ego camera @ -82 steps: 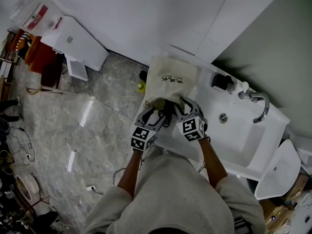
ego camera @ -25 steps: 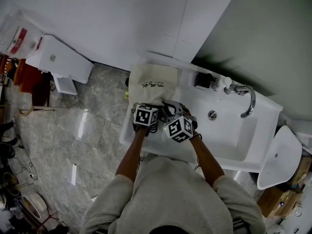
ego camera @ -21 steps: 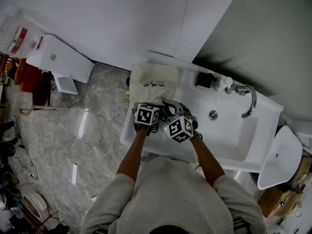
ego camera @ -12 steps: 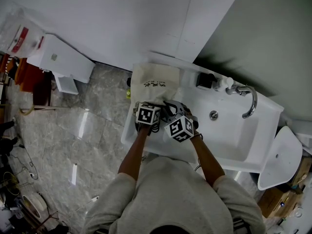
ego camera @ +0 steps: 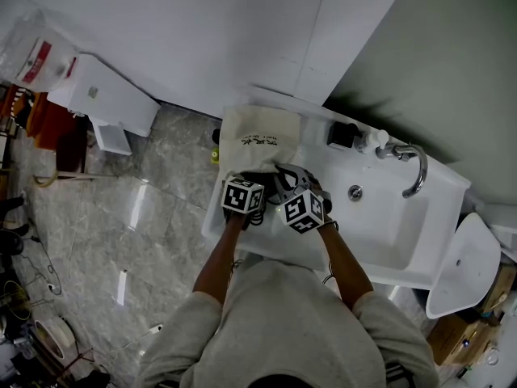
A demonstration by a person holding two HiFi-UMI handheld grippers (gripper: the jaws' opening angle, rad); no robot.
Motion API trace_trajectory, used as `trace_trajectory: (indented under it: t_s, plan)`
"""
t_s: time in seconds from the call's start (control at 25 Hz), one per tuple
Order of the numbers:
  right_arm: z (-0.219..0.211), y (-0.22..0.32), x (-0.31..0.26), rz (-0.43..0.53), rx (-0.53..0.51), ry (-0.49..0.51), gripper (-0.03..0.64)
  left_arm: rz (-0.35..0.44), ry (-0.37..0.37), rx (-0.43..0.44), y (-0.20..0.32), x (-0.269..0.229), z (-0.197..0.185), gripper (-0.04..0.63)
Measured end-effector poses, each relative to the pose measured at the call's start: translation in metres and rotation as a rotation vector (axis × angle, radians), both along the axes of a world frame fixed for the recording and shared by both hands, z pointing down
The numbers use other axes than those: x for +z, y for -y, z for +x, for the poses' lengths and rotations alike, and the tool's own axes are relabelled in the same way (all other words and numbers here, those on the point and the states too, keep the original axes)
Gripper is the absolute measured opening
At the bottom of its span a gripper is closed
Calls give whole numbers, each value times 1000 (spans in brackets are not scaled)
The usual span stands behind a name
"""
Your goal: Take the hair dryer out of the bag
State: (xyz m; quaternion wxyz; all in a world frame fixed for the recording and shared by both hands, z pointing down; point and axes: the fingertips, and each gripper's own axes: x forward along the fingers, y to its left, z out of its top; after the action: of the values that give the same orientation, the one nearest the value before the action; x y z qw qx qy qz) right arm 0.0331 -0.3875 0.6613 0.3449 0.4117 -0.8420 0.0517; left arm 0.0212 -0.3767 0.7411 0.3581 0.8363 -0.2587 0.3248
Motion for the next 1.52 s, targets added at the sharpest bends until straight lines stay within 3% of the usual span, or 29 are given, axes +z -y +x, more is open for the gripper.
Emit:
trace_trajectory:
  t_s: [0.96, 1.52]
  plan:
    - [12, 3, -12, 21, 2, -14, 20, 33, -42, 28, -73, -24, -29, 230]
    - [18, 5, -14, -3, 3, 17, 18, 131, -90, 76, -105, -54, -25, 230]
